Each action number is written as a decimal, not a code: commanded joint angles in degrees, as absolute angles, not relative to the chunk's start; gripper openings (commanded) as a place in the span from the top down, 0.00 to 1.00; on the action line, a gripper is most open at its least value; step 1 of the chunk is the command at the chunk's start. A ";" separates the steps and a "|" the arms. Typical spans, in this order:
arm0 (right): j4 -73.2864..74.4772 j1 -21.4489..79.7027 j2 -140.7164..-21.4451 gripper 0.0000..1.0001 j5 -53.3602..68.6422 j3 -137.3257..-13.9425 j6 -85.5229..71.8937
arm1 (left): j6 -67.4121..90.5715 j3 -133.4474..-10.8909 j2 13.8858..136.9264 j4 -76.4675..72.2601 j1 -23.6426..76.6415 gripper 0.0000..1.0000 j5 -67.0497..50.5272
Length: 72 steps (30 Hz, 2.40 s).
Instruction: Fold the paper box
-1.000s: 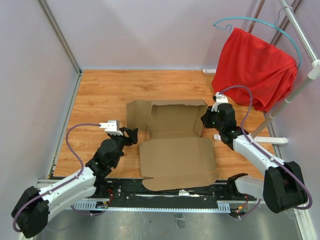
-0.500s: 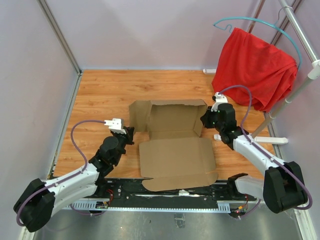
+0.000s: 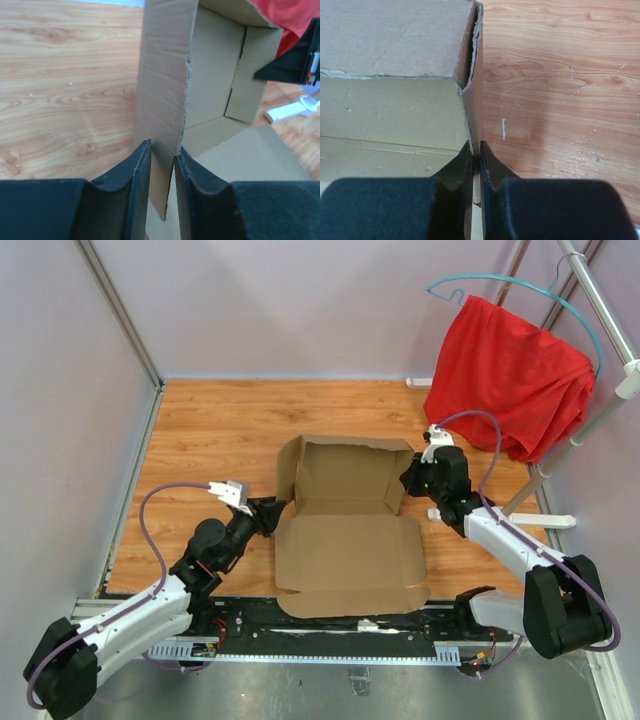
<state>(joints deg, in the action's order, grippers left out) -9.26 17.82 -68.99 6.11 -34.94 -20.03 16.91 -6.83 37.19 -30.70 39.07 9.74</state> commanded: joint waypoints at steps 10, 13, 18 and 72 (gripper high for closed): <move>-10.84 19.27 -69.04 0.99 8.34 -34.80 -19.29 | 15.33 -4.86 42.00 -40.61 38.77 0.48 4.95; -11.59 19.83 -69.28 0.99 8.86 -34.62 -18.95 | 14.69 -3.34 40.54 -43.26 38.76 0.46 5.11; -11.96 20.28 -69.52 0.99 8.79 -34.29 -18.60 | 14.55 -0.71 38.46 -46.62 38.80 0.46 5.14; -11.06 20.74 -70.28 0.99 10.97 -35.25 -16.65 | 14.21 -1.46 32.59 -38.34 38.14 0.19 17.15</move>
